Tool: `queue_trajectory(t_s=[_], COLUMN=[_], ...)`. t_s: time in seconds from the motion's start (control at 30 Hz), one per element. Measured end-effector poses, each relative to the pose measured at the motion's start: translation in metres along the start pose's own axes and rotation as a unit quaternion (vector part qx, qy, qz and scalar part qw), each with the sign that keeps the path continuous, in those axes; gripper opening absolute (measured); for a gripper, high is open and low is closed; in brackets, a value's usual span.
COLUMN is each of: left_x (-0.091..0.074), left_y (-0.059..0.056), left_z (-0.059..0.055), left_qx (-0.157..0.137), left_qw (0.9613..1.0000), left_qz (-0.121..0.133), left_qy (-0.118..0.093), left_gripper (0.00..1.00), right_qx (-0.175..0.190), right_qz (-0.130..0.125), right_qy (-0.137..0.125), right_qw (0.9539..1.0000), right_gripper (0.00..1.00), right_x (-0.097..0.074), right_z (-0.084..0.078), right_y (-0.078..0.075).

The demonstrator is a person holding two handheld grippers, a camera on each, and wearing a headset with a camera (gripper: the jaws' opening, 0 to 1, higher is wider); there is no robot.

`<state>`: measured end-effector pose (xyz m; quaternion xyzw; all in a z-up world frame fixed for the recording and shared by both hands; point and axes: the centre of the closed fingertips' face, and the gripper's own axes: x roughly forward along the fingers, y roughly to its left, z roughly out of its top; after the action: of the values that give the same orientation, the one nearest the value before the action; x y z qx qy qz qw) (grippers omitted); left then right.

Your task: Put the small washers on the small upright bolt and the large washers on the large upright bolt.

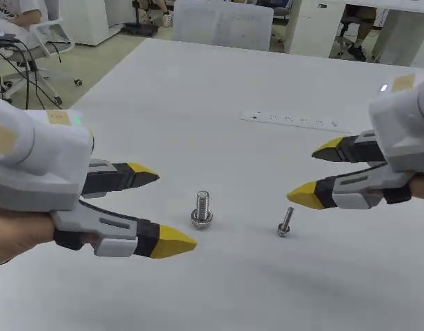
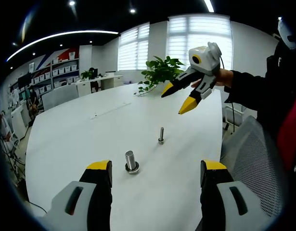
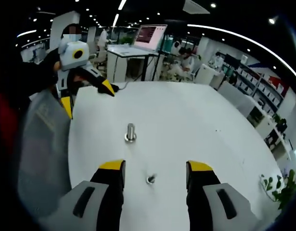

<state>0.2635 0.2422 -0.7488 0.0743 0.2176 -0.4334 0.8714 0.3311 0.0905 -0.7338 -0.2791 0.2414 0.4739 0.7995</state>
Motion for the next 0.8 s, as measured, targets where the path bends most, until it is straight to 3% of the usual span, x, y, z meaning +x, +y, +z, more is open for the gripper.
queue_trajectory(t_s=[0.13, 0.4, 0.67, 0.8], left_x=[0.000, -0.001, -0.007, -0.011], left_y=[-0.003, -0.005, -0.009, -0.009], left_z=[0.001, -0.007, -0.016, -0.021], left_qx=[0.003, 0.001, -0.008, -0.014], left_qw=[1.0000, 0.9998, 0.9998, 0.9997], left_qz=[-0.008, -0.018, -0.018, -0.016], left_qy=[0.001, 0.010, 0.010, 0.010], left_gripper=[0.75, 0.75, 0.75, 0.76], right_qx=[0.022, 0.073, 0.111, 0.115], right_qz=[-0.009, 0.003, 0.003, 0.004], right_qy=[-0.007, -0.016, -0.046, -0.045], right_qw=[0.9997, 0.9972, 0.9927, 0.9923], right_gripper=[0.52, 0.53, 0.59, 0.60], right_x=[-0.010, -0.019, -0.025, -0.024], right_z=[-0.014, -0.052, -0.060, -0.067], right_y=[0.007, 0.040, 0.052, 0.058])
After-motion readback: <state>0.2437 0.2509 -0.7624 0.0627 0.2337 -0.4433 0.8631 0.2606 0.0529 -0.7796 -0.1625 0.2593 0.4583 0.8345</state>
